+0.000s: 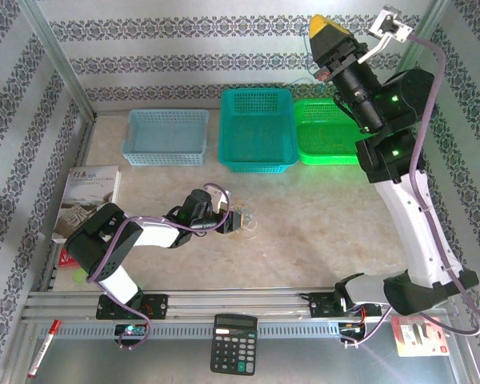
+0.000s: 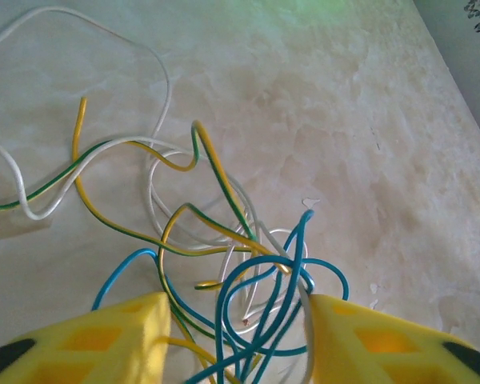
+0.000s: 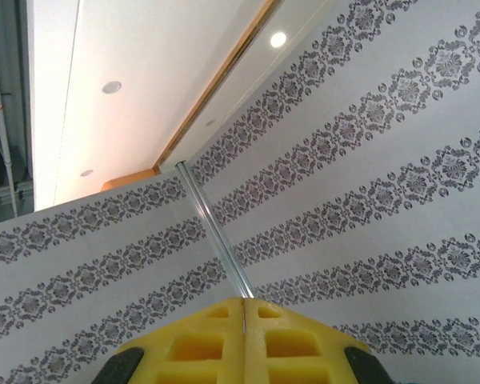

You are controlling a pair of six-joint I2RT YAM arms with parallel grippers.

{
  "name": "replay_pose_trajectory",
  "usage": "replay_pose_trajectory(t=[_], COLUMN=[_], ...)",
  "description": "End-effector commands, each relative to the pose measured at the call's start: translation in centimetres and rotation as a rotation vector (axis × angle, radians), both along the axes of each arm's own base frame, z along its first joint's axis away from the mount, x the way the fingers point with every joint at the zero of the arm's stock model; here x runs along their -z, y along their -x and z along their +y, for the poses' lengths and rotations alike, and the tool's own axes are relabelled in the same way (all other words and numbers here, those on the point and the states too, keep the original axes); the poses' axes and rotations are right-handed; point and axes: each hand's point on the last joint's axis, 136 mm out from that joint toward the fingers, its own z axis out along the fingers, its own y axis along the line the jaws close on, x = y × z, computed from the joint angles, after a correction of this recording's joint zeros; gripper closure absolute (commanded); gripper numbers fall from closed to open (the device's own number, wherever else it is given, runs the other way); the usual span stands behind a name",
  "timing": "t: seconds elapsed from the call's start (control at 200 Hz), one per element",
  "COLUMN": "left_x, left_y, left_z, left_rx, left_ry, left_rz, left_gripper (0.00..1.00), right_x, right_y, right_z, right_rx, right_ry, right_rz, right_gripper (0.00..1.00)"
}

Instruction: Untangle the cables

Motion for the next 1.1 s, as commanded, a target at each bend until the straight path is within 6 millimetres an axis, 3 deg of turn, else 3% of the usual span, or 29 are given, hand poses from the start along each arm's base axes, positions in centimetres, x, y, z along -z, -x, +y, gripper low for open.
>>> replay_pose_trajectory(t=[0.0, 0.355, 0.649, 0.764, 0.929, 1.094], left_x=[-3.1, -10.9, -14.3, -15.1, -16.5, -17.6], left_y=[0.0, -0.5, -1.0, -1.5, -2.1, -2.2], left_z=[-1.2, -1.8, -0.6, 0.7, 3.2, 5.2], left_rx=[0.024, 0.018, -0.047, -0.123, -0.244, -0.320], left_ry=[0.081, 0.211, 0.217, 0.200, 0.175, 0.157], left_rz=[-0.046, -0.142, -0.212, -0.234, -0.285, -0.317], left_gripper=[0.47, 0.20, 0.00, 0.00, 0.00, 0.00], right_x=[0.4, 5.9, 11.2, 13.7, 18.8, 26.9], right_y=[-1.5, -9.4, -17.0, -20.0, -24.2, -27.8], right_z=[0.3, 1.8, 3.1, 3.6, 4.3, 5.5], right_rx=[0.017, 0.045, 0.059, 0.068, 0.084, 0.082], right_ry=[0.032, 0.089, 0.137, 0.152, 0.187, 0.243], right_rz=[-0.019, 0.097, 0.190, 0.231, 0.310, 0.441], right_gripper=[1.00, 1.00, 1.00, 1.00, 1.00, 1.00])
